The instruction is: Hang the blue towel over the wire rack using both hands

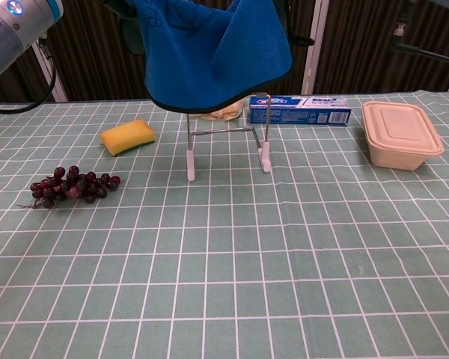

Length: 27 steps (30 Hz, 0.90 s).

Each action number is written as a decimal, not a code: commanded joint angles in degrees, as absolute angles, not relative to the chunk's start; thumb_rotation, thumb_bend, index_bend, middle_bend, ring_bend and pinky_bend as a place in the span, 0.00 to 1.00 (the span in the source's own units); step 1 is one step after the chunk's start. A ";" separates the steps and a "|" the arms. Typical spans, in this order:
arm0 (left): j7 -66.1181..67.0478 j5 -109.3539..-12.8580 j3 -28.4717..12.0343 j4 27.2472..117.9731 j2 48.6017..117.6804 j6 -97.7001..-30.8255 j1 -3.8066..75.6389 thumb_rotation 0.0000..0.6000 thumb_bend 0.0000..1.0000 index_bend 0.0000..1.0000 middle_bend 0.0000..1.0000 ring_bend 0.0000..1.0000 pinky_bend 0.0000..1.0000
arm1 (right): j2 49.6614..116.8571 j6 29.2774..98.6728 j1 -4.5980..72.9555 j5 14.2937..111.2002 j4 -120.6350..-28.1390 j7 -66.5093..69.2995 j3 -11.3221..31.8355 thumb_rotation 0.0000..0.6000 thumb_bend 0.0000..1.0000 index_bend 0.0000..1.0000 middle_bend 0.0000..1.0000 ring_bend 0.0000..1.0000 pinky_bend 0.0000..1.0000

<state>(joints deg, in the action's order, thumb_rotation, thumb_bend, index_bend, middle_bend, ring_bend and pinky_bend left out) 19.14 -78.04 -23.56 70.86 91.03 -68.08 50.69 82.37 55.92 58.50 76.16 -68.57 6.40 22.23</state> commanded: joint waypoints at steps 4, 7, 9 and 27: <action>16.89 -76.31 -21.85 67.83 92.43 -65.80 51.44 1.00 0.42 0.68 0.00 0.00 0.00 | 85.00 54.71 58.28 76.07 -63.66 8.83 20.03 1.00 0.56 0.66 0.00 0.00 0.00; 16.32 -76.21 -21.12 65.91 93.91 -65.63 51.96 1.00 0.42 0.68 0.00 0.00 0.00 | 86.73 54.27 58.27 76.26 -61.11 9.91 19.02 1.00 0.56 0.66 0.00 0.00 0.00; 15.85 -75.92 -20.62 64.38 94.92 -65.26 52.22 1.00 0.42 0.68 0.00 0.00 0.00 | 88.13 53.87 58.23 76.39 -59.09 10.91 18.26 1.00 0.56 0.66 0.00 0.00 0.00; 11.21 -75.27 -17.68 53.42 101.23 -63.34 53.43 1.00 0.42 0.68 0.00 0.00 0.00 | 96.34 52.12 58.93 78.50 -45.06 19.77 15.14 1.00 0.56 0.66 0.00 0.00 0.00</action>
<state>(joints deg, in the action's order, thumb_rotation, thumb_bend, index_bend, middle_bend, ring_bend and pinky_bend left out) 11.43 -75.26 -17.84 53.76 100.95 -63.46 53.33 96.04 52.22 58.84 78.30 -45.40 19.48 15.32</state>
